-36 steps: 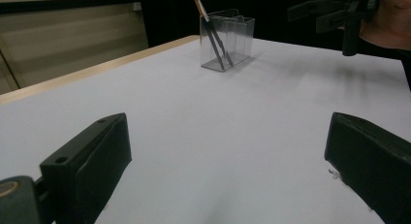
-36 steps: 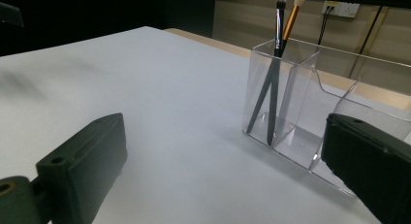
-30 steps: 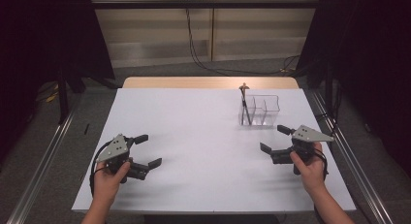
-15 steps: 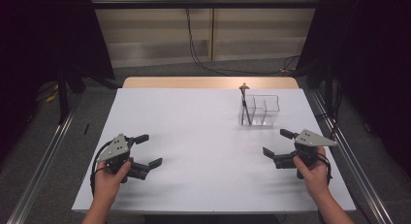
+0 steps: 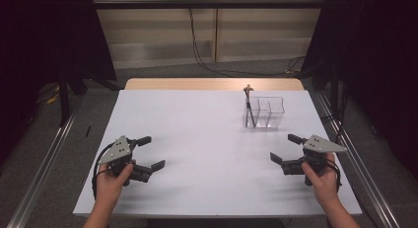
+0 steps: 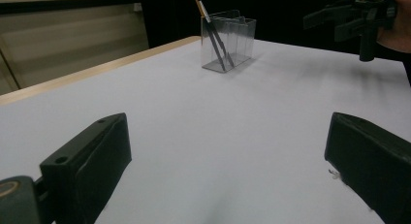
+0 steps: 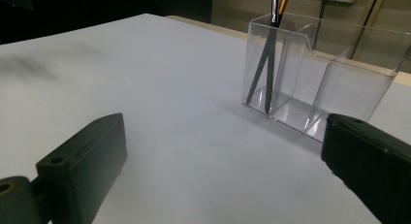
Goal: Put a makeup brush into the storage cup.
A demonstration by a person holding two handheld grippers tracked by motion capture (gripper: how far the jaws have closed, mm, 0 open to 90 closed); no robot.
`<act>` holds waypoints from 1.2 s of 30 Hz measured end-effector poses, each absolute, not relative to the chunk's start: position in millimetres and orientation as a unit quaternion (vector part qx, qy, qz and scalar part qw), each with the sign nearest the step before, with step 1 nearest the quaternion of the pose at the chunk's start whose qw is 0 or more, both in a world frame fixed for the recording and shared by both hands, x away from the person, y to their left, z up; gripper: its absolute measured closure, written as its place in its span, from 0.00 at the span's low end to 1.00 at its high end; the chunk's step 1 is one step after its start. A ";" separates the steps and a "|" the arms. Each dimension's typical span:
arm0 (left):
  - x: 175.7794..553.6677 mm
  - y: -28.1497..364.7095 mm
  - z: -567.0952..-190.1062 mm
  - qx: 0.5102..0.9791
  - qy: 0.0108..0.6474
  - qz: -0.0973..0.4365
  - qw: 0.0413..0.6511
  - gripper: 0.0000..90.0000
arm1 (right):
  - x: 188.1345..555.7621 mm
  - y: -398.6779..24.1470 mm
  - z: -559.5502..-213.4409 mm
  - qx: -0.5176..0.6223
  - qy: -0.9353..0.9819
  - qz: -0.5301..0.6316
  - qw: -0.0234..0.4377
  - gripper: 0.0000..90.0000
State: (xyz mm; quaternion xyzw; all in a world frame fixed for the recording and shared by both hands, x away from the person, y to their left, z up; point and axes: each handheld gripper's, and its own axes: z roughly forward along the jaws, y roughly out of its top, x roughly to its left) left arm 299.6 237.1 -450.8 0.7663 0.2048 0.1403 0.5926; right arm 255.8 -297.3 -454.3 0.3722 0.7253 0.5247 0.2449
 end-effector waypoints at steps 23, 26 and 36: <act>301.5 238.4 -450.4 0.763 0.207 0.141 0.596 0.03 | 242.7 -301.7 -456.2 0.370 0.728 0.523 0.244 0.02; 301.7 238.2 -450.4 0.763 0.208 0.141 0.596 0.03 | 240.9 -303.1 -456.3 0.370 0.728 0.523 0.243 0.02; 303.5 238.6 -450.3 0.763 0.207 0.143 0.595 0.03 | 236.8 -307.2 -454.6 0.370 0.728 0.522 0.248 0.02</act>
